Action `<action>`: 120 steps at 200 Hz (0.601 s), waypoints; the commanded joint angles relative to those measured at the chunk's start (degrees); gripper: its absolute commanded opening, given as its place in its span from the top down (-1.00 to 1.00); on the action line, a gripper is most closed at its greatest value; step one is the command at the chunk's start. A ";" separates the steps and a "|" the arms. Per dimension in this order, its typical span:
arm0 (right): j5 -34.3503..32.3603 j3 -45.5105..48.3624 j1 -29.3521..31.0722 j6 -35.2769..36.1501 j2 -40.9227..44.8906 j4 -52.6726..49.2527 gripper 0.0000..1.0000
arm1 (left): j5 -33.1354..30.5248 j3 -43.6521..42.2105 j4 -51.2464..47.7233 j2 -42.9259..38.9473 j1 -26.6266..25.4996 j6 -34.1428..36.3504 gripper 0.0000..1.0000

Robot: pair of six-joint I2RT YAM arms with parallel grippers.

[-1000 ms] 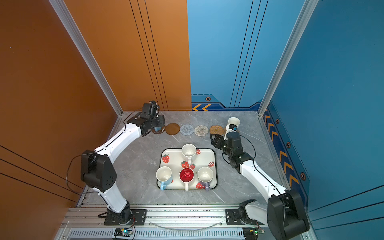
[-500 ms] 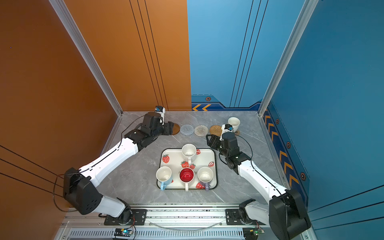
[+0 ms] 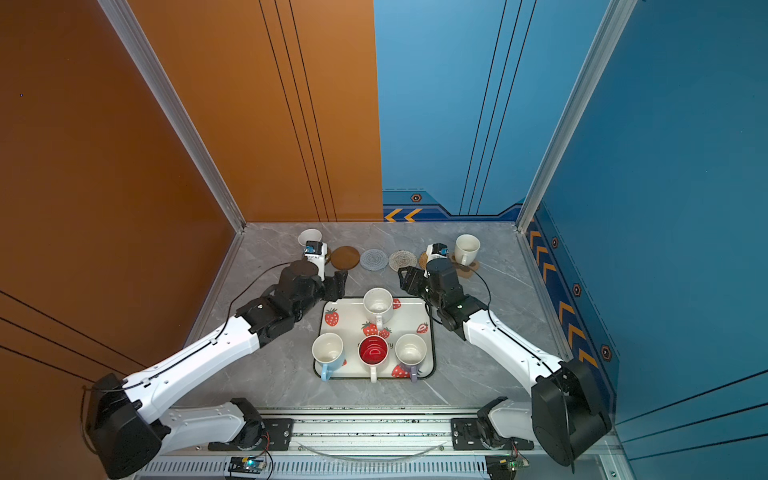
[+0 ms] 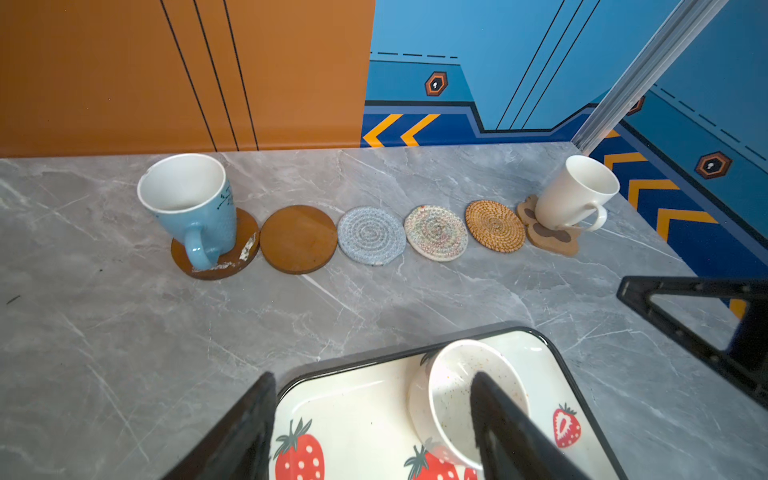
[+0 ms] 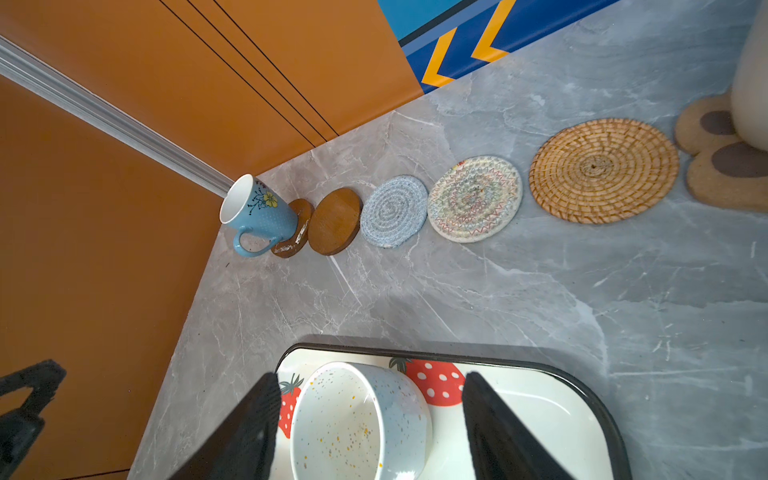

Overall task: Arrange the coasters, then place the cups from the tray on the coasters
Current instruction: 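Raise the left gripper off the mug and draw it back toward the tray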

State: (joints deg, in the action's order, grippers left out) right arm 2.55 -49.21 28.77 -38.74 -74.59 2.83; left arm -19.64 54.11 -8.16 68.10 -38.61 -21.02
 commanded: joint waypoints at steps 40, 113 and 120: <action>-5.91 -4.66 1.65 4.19 1.48 -9.67 -0.36 | 0.83 -6.73 9.56 -6.02 -0.37 -2.10 -0.57; -9.09 -7.57 2.51 7.32 5.98 -19.10 -0.39 | 4.99 -7.55 10.66 -4.50 -0.38 -0.46 -0.67; -8.97 -7.88 2.61 7.89 6.18 -20.07 -0.40 | 5.21 -7.75 10.88 -4.30 -0.41 -0.22 -0.68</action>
State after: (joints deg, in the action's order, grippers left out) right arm -4.73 -54.46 30.87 -33.82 -70.35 -11.35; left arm -16.80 47.62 0.78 63.05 -38.72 -22.31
